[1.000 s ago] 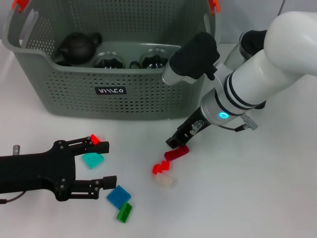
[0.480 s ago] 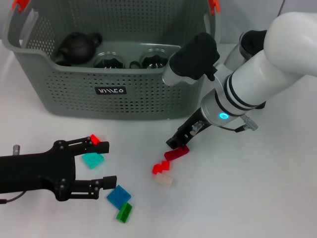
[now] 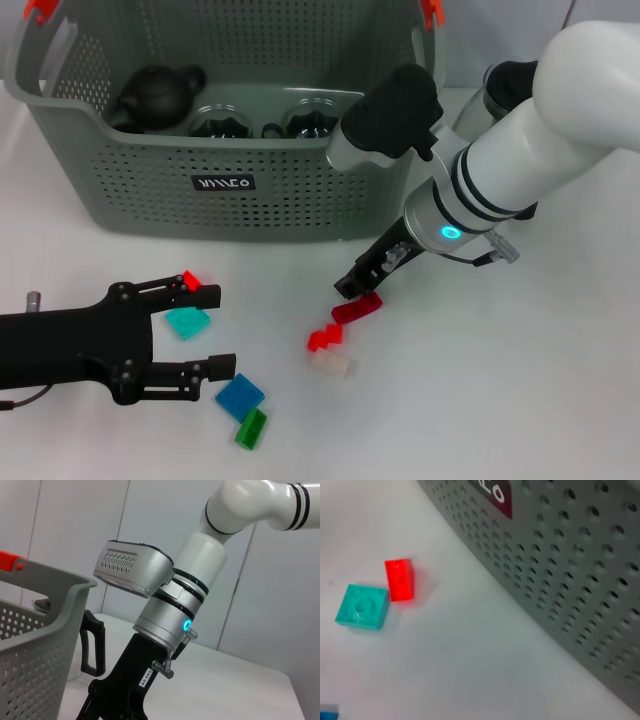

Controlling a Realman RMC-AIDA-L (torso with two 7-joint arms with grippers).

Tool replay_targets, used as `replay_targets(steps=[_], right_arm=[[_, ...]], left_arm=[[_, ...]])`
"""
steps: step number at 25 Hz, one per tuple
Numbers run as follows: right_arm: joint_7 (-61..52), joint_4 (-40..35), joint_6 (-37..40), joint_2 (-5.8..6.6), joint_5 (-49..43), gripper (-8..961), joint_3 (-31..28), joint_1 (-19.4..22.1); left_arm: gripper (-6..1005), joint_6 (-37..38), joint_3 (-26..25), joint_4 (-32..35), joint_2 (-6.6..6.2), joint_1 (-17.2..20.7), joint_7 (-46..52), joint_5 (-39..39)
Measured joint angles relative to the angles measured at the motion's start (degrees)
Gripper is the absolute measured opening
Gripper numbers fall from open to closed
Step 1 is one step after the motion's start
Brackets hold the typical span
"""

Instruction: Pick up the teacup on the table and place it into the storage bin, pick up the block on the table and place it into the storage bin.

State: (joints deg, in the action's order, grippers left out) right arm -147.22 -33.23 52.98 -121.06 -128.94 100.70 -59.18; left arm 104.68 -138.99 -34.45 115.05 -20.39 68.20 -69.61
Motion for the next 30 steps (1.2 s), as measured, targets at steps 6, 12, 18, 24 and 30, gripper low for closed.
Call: replay_targets(steps=[6, 12, 18, 24, 30], right_arm=[[-0.1, -3.3, 2.0, 0.44, 0.0, 439, -0.5, 1.2], [-0.1, -11.9, 8.1, 0.79, -0.5, 439, -3.5, 4.3], [-0.1, -24.7, 17.7, 0.71, -0.4, 440, -7.9, 6.2], [-0.1, -34.4, 21.7, 0.61, 0.0, 439, -12.3, 4.2], [1.0, -36.5, 20.0, 0.73, -4.0, 458, -20.1, 0.6]], left_arm=[[855, 0.0, -0.1, 0.0, -0.03, 0.0, 0.0, 0.0], [854, 0.0, 0.0, 0.0, -0.2, 0.0, 0.1, -0.2], [854, 0.3, 0.0, 0.0, -0.48, -0.1, 0.4, -0.2], [855, 0.6, -0.6, -0.2, -0.62, 0.0, 0.4, -0.3], [855, 0.7, -0.9, -0.1, -0.62, 0.0, 0.3, -0.3]])
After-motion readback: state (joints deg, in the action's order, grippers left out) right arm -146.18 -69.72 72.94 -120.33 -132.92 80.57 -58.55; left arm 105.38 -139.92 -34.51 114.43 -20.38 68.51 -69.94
